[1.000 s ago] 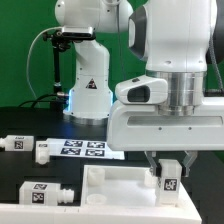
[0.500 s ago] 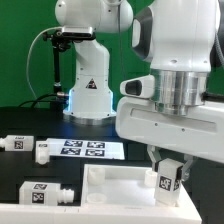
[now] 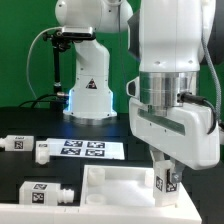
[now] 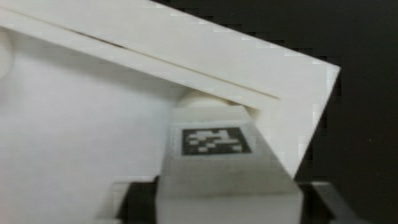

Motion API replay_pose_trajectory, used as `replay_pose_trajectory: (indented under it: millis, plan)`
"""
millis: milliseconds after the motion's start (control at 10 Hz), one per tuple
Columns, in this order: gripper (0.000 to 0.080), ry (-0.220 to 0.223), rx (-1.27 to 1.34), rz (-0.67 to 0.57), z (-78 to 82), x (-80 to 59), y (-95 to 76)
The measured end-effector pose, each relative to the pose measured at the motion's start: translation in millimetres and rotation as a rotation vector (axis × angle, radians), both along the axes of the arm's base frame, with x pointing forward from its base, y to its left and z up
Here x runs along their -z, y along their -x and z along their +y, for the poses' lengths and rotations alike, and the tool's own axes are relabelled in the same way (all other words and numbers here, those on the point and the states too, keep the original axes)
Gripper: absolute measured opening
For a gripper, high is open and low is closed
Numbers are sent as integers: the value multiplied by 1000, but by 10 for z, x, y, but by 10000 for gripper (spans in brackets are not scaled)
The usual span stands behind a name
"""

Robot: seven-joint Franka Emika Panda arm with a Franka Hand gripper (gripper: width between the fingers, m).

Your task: Assemble one leg

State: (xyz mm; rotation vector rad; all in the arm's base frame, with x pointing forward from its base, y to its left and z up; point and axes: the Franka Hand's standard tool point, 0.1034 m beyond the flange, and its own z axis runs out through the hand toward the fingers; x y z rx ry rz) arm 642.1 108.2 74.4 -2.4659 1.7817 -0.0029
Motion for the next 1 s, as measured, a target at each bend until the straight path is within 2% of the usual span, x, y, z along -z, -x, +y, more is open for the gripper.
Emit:
replay_pose_trajectory:
  millis: [100, 200, 300, 500, 900, 1000]
  plan:
    - [483, 0, -3, 0, 3, 0, 0]
    - [483, 24, -206, -17, 12, -2, -2]
    - [618, 36, -400, -35, 8, -5, -10]
    - [644, 49, -723, -56, -11, -9, -7]
    - [649, 69, -953, -70, -17, 0, -6]
    - [649, 92, -1188, -78, 57, -1, 3]
